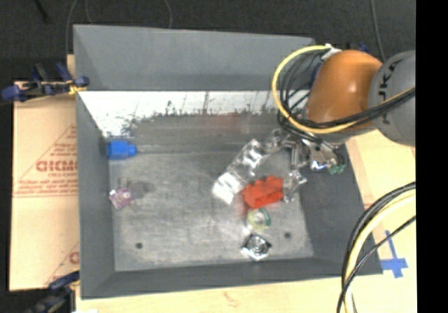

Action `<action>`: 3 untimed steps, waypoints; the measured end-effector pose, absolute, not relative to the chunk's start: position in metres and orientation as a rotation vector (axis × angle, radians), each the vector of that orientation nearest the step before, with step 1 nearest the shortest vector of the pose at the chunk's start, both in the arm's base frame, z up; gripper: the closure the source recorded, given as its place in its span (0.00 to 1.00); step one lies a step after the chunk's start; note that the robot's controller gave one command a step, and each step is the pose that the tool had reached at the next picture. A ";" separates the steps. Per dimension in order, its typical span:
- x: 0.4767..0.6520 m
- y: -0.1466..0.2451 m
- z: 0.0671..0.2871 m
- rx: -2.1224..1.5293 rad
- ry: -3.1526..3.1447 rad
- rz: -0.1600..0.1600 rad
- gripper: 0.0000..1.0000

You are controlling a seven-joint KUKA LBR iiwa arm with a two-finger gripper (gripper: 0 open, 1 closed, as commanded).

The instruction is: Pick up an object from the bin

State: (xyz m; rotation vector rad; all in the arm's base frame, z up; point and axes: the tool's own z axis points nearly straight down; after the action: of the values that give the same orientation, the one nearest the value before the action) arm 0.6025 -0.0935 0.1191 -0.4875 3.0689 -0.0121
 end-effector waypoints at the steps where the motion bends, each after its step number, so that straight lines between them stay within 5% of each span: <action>1: 0.598 -0.097 0.124 -0.872 2.992 -0.018 0.00; 2: 0.596 -0.090 0.098 -1.139 2.912 -0.007 0.00; 3: 0.597 -0.088 0.096 -1.301 2.833 -0.019 0.00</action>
Offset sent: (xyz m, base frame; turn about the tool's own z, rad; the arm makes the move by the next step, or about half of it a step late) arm -0.0108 -0.0008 -0.0025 -0.2559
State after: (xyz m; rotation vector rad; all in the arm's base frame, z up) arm 0.5974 -0.0882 0.0960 -1.3007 2.8334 -0.0193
